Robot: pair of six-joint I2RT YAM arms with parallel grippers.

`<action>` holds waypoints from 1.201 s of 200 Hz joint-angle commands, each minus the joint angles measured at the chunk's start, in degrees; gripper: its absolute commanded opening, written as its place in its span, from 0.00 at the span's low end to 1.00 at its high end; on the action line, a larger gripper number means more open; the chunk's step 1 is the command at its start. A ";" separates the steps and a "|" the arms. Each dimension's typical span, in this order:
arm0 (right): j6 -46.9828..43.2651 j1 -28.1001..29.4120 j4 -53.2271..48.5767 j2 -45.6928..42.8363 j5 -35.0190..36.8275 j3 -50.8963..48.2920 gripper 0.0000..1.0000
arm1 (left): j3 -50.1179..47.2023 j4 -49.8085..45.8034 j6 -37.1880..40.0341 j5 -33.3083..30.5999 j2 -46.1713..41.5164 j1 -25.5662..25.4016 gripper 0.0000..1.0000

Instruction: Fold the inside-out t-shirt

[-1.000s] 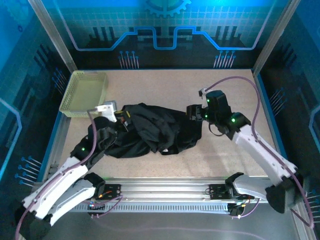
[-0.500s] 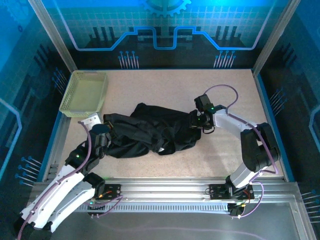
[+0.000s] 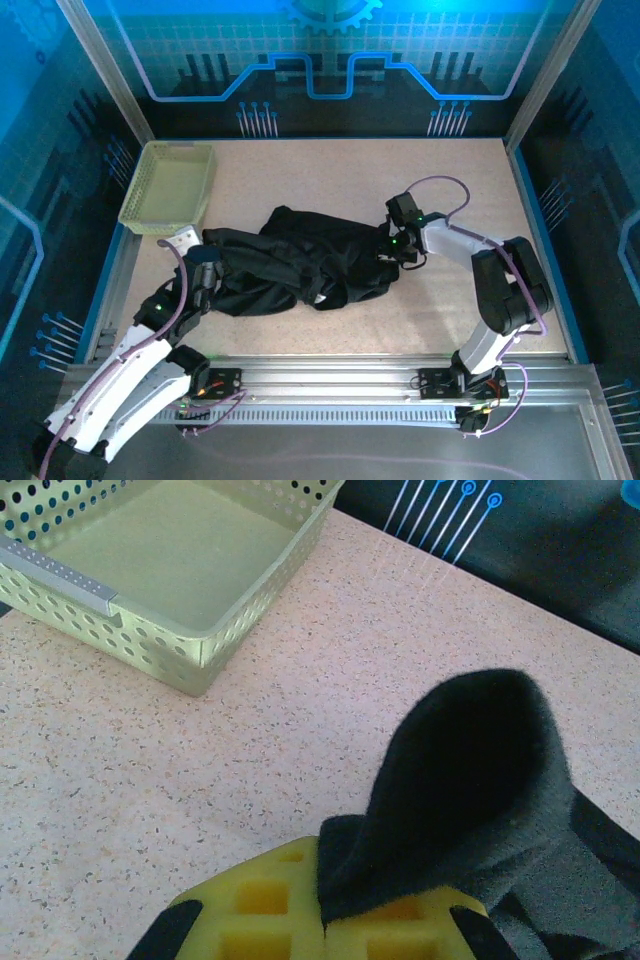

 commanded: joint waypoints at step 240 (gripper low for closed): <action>-6.06 -13.12 -14.18 -23.15 7.88 2.98 0.01 | 4.81 3.24 -10.40 12.03 15.31 18.19 0.06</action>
